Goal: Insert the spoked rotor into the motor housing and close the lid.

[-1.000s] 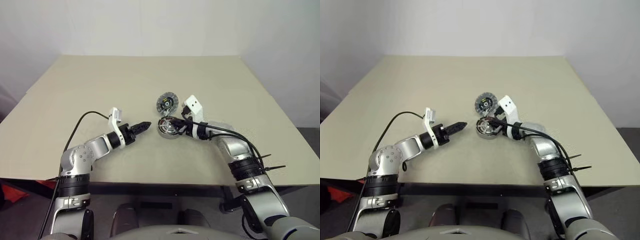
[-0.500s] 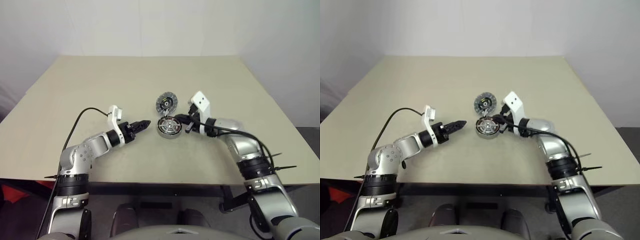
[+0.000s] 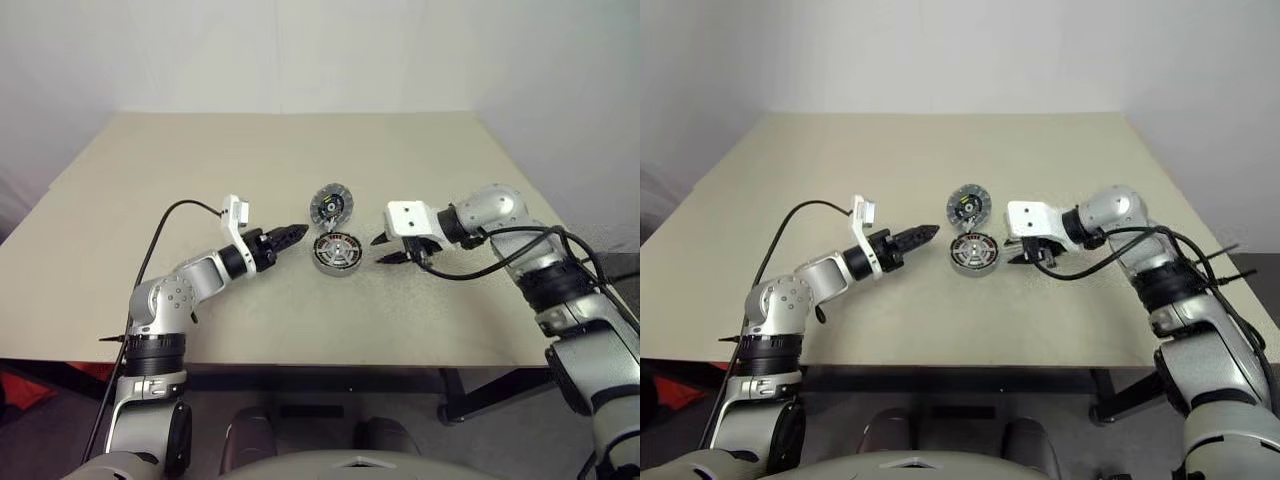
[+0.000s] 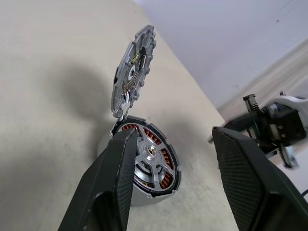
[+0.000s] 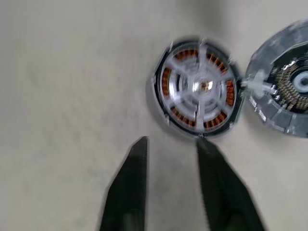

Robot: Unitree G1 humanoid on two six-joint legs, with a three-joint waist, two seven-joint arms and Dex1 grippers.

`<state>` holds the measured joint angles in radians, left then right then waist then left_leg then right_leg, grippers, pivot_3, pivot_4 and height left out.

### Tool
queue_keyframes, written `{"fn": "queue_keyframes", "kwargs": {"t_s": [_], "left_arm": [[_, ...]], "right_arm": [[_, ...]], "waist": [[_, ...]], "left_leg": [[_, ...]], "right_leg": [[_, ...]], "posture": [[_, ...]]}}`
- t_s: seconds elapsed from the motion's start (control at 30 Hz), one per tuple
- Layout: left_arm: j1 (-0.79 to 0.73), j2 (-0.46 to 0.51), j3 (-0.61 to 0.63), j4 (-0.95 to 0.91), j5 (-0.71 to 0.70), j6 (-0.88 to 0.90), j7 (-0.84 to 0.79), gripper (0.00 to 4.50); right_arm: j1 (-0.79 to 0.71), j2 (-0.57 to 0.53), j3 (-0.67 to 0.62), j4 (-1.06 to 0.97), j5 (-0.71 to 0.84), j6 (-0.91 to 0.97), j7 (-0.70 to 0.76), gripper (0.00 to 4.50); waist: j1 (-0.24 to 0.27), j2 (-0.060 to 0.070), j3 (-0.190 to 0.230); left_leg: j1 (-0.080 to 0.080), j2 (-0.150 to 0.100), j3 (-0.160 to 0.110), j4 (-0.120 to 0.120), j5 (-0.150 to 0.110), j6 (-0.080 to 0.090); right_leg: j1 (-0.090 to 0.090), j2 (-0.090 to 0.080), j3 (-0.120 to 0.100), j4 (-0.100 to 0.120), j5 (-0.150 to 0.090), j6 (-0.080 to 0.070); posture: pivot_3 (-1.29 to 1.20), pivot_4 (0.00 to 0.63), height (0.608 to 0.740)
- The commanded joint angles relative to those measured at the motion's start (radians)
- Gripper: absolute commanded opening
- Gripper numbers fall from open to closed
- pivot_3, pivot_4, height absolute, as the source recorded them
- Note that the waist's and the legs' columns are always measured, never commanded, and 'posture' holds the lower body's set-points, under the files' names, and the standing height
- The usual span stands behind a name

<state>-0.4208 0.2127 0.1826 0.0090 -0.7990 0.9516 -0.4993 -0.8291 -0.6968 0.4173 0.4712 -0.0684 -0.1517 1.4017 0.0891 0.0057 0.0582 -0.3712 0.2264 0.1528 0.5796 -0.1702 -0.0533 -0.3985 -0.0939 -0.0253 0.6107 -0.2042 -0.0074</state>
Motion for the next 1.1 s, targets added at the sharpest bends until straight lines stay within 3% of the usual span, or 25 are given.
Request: {"fn": "queue_keyframes", "kwargs": {"t_s": [0.03,0.47,1.1], "left_arm": [[-0.001,-0.003,-0.009,-0.03,-0.003,0.0,0.006,2.63],[0.036,0.006,0.011,-0.062,-0.013,-0.001,0.042,2.63],[0.05,-0.002,0.018,-0.069,-0.015,-0.007,0.068,2.63]], "right_arm": [[-0.091,0.043,0.049,0.11,-0.074,-0.137,0.025,1.89],[-0.217,0.196,0.11,0.394,-0.214,-0.362,-0.006,1.89],[-0.29,0.259,0.17,0.577,-0.359,-0.525,-0.049,1.89]], "waist": [[0.0,0.0,0.0],[0.001,0.0,0.0],[-0.02,0.0,0.0]], "left_leg": [[0.0,0.0,0.0,0.0,0.0,0.0],[-0.006,0.001,0.0,0.003,-0.001,0.003],[-0.006,0.003,-0.001,0.016,-0.003,0.004]], "right_leg": [[0.0,0.0,0.0,0.0,0.0,0.0],[-0.004,0.0,-0.001,0.0,0.0,-0.001],[-0.004,0.0,-0.001,0.011,0.0,-0.001]], "posture": [[0.0,0.0,0.74],[0.0,0.0,0.74],[0.0,0.0,0.74]]}}
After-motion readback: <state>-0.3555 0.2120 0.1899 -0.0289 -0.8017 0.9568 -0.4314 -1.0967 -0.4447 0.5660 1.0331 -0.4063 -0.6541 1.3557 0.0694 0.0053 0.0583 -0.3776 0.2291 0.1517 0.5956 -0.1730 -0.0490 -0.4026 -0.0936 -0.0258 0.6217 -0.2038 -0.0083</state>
